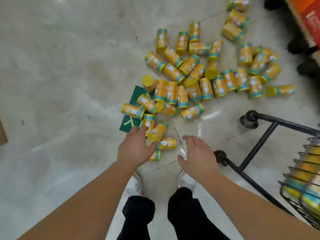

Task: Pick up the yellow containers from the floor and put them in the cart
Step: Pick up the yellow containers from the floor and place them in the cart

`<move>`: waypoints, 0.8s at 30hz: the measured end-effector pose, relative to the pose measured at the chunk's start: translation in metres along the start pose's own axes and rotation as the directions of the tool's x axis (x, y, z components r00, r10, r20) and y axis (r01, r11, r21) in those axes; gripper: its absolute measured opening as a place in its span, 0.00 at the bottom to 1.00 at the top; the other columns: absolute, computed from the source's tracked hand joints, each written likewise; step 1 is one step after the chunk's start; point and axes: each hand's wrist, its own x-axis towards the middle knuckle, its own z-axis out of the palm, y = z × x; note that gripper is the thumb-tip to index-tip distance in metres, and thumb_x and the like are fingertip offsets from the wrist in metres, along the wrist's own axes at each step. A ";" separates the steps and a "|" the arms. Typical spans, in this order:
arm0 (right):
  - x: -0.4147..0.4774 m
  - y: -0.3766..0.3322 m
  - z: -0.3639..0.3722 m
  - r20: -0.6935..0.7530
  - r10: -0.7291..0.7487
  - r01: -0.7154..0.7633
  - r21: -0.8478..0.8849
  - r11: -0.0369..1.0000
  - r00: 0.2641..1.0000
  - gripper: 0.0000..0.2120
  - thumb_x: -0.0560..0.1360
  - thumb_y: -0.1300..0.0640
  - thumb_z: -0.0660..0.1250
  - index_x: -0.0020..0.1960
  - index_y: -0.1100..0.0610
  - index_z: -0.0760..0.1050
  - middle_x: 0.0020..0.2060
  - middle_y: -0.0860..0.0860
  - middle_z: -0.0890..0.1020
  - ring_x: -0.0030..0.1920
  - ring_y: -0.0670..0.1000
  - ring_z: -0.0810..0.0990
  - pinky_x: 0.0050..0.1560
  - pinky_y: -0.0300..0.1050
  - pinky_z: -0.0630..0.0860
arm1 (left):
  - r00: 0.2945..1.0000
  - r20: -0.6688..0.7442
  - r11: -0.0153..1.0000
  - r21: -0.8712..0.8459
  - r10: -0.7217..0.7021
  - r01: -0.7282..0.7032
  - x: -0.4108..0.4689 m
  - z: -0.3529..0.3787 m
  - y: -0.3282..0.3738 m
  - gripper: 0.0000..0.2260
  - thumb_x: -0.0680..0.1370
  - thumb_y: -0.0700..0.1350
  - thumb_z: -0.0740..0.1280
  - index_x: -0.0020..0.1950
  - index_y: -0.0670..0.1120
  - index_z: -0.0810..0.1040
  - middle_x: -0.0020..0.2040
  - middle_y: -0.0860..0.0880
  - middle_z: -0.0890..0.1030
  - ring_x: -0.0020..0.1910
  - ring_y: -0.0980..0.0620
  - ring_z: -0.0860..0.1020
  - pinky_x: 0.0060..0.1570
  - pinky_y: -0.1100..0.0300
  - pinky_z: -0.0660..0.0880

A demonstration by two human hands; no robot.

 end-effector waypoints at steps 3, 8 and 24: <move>0.050 0.022 0.088 0.067 0.018 -0.015 -0.056 0.998 0.998 0.31 0.75 0.46 0.65 0.74 0.55 0.61 0.68 0.51 0.71 0.67 0.54 0.70 0.69 0.48 0.66 | 0.999 0.018 0.999 0.043 -0.033 0.032 0.060 0.069 -0.030 0.26 0.76 0.56 0.65 0.71 0.50 0.65 0.65 0.47 0.69 0.63 0.44 0.71 0.50 0.49 0.74; 0.123 0.049 0.228 0.105 -0.027 0.050 -0.220 0.974 0.994 0.36 0.66 0.46 0.73 0.69 0.59 0.68 0.67 0.57 0.74 0.67 0.58 0.71 0.69 0.58 0.66 | 0.999 -0.012 0.996 0.071 -0.049 0.049 0.151 0.177 -0.067 0.29 0.75 0.59 0.65 0.71 0.47 0.64 0.65 0.45 0.68 0.64 0.43 0.69 0.49 0.46 0.74; 0.158 0.062 0.256 -0.031 -0.014 0.004 -0.282 0.959 0.999 0.32 0.59 0.53 0.80 0.61 0.53 0.76 0.47 0.53 0.79 0.47 0.57 0.79 0.48 0.49 0.77 | 0.995 -0.059 0.987 0.138 -0.078 0.085 0.182 0.186 -0.053 0.30 0.71 0.62 0.67 0.66 0.45 0.66 0.62 0.46 0.69 0.60 0.44 0.72 0.38 0.53 0.65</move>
